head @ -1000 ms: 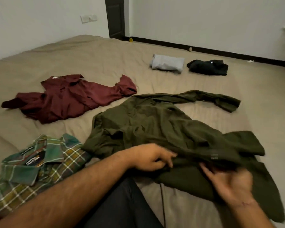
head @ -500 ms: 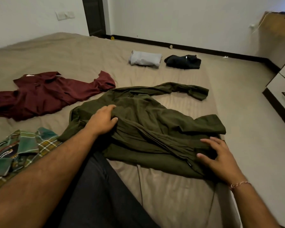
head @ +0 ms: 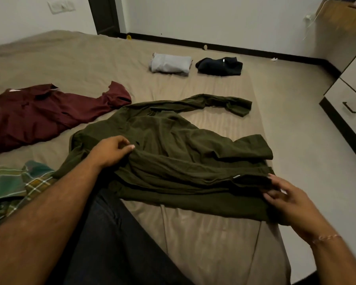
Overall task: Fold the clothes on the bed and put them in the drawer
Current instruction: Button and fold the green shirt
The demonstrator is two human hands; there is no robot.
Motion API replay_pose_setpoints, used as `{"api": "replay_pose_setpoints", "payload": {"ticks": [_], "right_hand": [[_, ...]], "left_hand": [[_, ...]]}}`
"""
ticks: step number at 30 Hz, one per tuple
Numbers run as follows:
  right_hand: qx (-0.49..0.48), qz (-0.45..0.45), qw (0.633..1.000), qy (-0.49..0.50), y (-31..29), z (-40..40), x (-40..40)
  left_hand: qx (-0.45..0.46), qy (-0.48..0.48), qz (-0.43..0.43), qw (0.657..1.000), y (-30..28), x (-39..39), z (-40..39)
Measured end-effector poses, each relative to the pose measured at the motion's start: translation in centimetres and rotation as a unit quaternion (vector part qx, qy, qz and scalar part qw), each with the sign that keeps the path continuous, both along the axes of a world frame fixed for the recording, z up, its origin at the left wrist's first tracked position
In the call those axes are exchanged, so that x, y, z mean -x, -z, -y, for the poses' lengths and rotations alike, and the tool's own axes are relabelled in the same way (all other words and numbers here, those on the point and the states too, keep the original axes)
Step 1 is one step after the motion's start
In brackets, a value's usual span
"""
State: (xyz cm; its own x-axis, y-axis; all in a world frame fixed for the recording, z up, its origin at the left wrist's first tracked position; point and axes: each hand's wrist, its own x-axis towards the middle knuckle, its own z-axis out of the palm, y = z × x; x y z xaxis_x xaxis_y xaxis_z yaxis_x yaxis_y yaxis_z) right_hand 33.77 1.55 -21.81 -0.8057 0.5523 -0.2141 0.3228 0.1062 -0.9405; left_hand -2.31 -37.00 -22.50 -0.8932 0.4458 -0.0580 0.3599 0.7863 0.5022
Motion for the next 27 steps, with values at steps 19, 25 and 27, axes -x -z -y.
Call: {"api": "replay_pose_setpoints", "payload": {"ticks": [19,25,27], "right_hand": [[-0.207,0.092,0.962,0.155,3.4,-2.1,1.7],[-0.440,0.056,0.885,0.142,2.5,-0.9,2.2],[-0.482,0.010,0.871,0.097,2.0,0.6,2.9]], "left_hand": [[0.108,-0.044,-0.110,0.987,0.7,0.5,0.4],[0.099,0.040,-0.284,0.953,-1.1,-1.0,-1.2],[0.083,0.190,-0.301,0.931,-1.4,-2.9,-2.7]]}}
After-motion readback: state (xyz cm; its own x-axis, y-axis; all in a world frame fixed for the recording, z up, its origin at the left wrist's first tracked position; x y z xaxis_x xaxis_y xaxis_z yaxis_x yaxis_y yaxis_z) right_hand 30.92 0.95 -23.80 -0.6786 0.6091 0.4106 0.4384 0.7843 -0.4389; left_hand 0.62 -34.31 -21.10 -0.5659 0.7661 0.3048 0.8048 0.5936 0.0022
